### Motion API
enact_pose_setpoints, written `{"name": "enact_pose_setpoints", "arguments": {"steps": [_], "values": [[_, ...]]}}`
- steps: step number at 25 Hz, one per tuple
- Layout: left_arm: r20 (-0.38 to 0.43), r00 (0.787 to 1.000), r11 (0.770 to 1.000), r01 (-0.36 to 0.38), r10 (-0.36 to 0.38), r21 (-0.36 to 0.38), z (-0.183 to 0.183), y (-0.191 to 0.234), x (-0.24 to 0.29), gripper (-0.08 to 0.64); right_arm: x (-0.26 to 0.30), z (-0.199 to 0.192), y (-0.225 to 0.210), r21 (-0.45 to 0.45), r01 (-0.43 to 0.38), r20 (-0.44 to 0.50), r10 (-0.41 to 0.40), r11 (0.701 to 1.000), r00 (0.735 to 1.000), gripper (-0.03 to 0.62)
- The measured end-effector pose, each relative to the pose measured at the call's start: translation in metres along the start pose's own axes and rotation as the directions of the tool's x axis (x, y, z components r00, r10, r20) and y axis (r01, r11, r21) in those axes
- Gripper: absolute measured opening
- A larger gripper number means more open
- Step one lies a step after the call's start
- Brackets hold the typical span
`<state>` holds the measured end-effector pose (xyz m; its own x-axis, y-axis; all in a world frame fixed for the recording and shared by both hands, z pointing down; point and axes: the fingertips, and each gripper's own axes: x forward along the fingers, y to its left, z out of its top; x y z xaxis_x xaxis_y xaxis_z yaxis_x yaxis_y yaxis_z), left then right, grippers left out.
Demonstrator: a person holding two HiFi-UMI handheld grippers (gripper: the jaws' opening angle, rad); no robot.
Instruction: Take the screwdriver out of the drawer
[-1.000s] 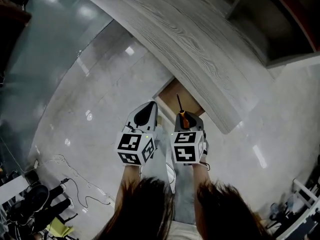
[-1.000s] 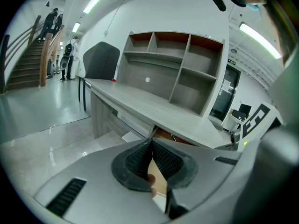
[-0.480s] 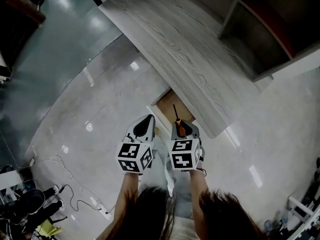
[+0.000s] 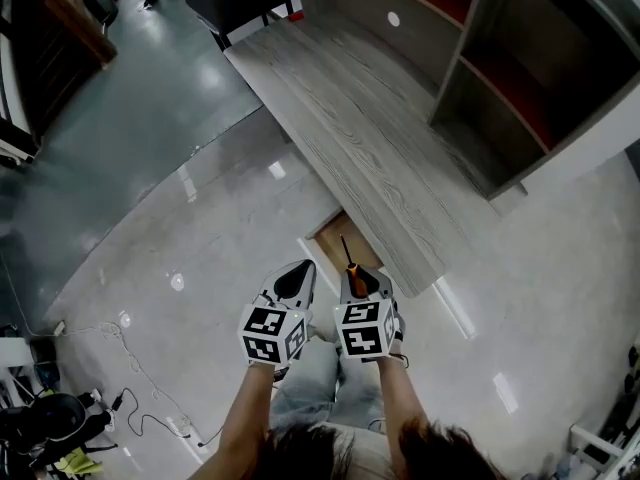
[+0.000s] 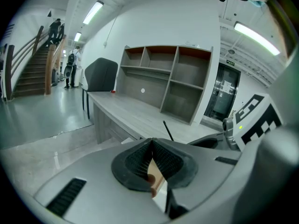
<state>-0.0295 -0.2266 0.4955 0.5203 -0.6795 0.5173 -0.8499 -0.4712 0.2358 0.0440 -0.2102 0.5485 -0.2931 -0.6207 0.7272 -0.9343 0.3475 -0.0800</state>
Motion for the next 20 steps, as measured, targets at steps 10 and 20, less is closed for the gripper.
{"name": "enact_pose_setpoints", "arguments": {"steps": [10,20], "values": [[0.072,0.997,0.999,0.018,-0.020,0.028,0.028,-0.015,-0.033,0.017,-0.038,0.028,0.006,-0.053,0.022,0.080,-0.018,0.998,0.997,0.083],[0.163,0.986,0.998,0.018,-0.028,0.064,0.047,-0.025,-0.087,0.017,-0.092,0.041,0.013,-0.058,0.094,0.188,-0.082,0.994,0.979,0.083]]}}
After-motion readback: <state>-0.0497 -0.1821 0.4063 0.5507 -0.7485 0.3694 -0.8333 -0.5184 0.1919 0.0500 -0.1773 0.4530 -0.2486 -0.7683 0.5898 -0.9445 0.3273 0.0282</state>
